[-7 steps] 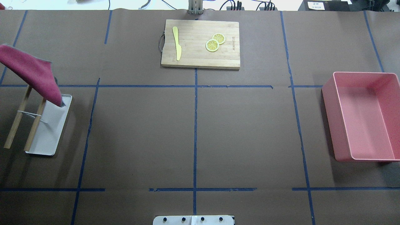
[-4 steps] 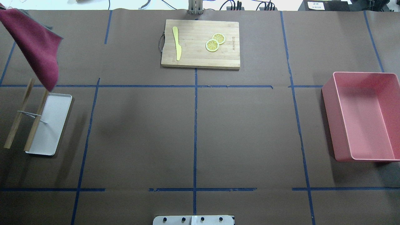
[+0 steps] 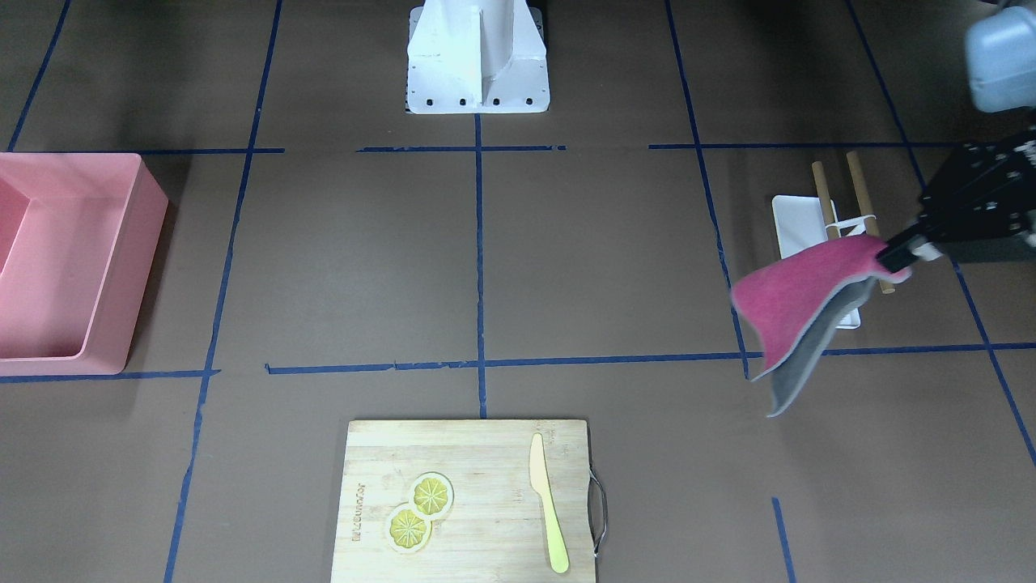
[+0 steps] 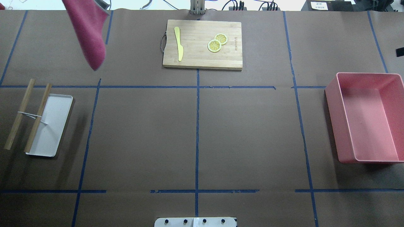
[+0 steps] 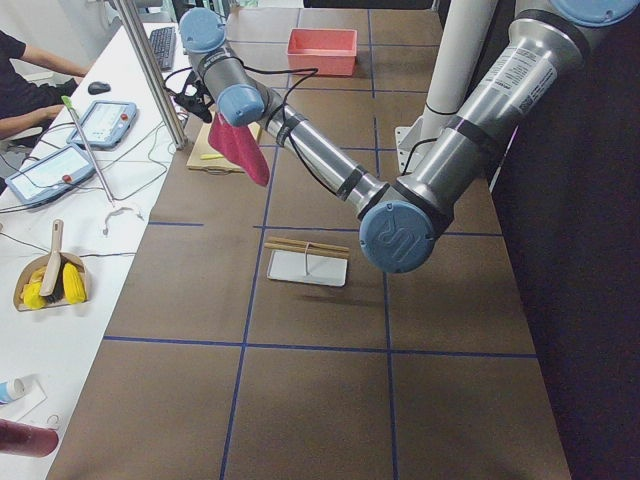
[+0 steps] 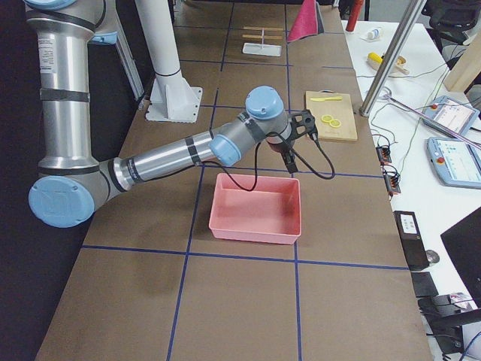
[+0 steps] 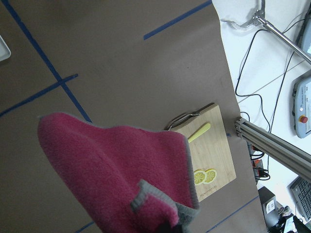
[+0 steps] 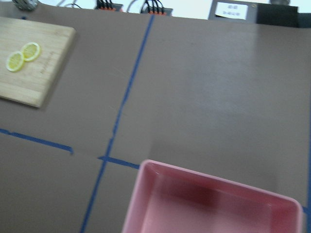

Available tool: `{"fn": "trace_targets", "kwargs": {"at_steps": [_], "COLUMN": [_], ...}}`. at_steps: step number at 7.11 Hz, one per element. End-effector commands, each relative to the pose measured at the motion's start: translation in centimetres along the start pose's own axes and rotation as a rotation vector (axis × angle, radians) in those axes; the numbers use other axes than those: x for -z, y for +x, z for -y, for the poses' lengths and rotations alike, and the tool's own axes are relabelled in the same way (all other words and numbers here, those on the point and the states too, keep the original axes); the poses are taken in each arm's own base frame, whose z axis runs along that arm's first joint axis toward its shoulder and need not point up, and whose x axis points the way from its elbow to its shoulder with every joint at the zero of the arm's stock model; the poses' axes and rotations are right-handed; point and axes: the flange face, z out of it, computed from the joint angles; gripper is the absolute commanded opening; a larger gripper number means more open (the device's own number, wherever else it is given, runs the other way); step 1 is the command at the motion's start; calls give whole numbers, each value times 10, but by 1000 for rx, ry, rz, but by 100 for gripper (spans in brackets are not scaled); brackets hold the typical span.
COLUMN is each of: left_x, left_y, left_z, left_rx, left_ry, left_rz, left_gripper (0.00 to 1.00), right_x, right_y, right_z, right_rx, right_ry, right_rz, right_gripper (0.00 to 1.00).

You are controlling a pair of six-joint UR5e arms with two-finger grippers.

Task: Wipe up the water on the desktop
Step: 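Lift the pink cloth off the stand with the left gripper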

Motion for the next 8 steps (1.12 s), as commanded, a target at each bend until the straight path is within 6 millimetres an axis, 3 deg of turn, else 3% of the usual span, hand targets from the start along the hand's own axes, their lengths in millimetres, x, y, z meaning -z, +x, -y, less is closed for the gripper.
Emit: {"fn": "trace_targets", "kwargs": {"at_steps": [1, 2, 3, 4, 5, 7, 8], "left_x": [-48, -49, -44, -58, -73, -94, -113], "left_y": [18, 28, 40, 43, 48, 52, 50], "left_z": [-60, -77, -92, -111, -134, -183, -208], "left_rx": [105, 165, 218, 261, 305, 371, 394], "left_ry": [48, 52, 74, 91, 118, 146, 174], "left_rz": [-41, -52, -80, -92, -113, -130, -129], "left_gripper": [0, 0, 0, 0, 0, 0, 0], "right_x": [-36, -55, -74, -95, -116, -142, -153], "right_y": [-104, -159, -225, -275, -313, -379, -422], "right_z": [24, 29, 19, 3, -14, -54, -71], "right_rx": [-37, -16, -59, -42, -16, 126, 184], "right_ry": [104, 197, 248, 306, 358, 427, 487], "right_rz": [111, 165, 217, 231, 229, 218, 148], "right_gripper": [99, 99, 99, 99, 99, 99, 99]}}
